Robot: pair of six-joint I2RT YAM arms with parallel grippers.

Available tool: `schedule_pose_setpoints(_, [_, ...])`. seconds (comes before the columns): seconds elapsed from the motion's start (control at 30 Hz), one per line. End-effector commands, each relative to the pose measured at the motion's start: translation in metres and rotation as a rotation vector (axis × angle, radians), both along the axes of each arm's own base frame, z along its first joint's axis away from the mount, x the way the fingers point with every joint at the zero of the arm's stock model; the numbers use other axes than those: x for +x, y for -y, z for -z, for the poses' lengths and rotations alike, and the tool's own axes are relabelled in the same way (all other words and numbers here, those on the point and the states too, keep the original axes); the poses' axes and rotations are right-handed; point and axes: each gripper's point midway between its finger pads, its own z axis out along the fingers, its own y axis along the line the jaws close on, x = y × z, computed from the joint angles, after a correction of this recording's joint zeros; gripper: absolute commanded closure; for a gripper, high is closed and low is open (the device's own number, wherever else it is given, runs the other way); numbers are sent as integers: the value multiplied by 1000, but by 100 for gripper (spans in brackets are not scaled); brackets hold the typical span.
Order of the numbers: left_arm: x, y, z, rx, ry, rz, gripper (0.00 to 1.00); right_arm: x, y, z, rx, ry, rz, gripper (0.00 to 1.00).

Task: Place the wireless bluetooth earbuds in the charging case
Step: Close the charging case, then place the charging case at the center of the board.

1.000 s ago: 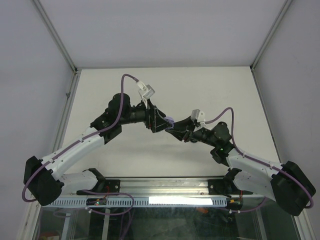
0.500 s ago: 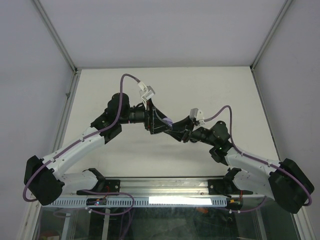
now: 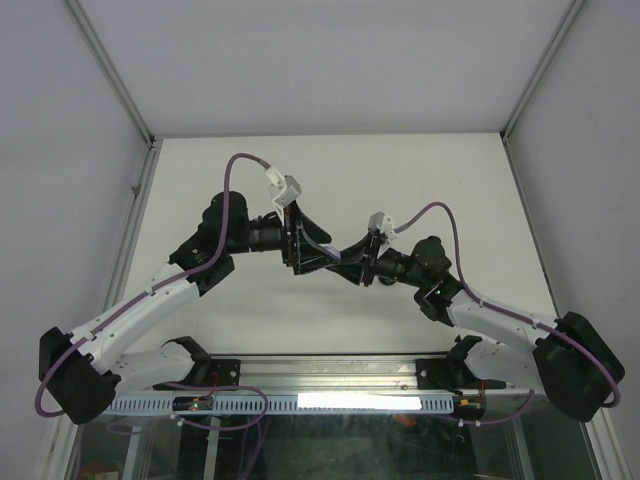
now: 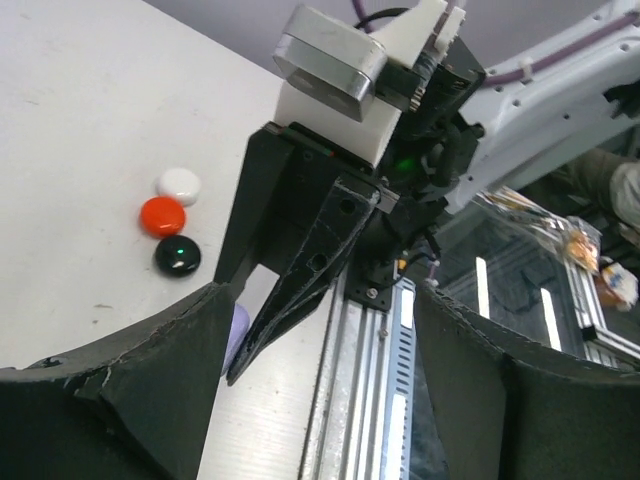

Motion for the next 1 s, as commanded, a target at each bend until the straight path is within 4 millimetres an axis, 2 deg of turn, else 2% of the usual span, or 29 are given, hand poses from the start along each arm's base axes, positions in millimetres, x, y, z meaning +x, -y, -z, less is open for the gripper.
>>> schedule_pose_setpoints(0.0, [18,-16,-16,-1,85,-165,25,10,3,-19,10,-12,44,100])
schedule_pose_setpoints(0.13, [47,-42,-8,63,84,-399,22,17,13,2,-61,-134,109,100])
schedule_pose_setpoints(0.2, [65,-62,3,117,61,-560,20,14,19,16,-107,-184,119,100])
schedule_pose_setpoints(0.27, [77,-82,15,166,36,-686,17,22,32,31,-127,-282,214,100])
schedule_pose_setpoints(0.43, [90,-128,34,245,-2,-922,9,25,67,65,-196,-479,396,100])
schedule_pose_setpoints(0.53, [95,-152,36,268,-7,-1041,2,24,92,84,-257,-599,521,100])
schedule_pose_setpoints(0.63, [95,-171,34,289,2,-1117,1,16,107,102,-295,-703,573,100])
schedule_pose_setpoints(0.73, [94,-186,34,317,9,-1172,1,9,112,120,-319,-795,581,100])
schedule_pose_setpoints(0.97, [93,-201,36,311,6,-1237,1,8,101,156,-336,-923,552,100])
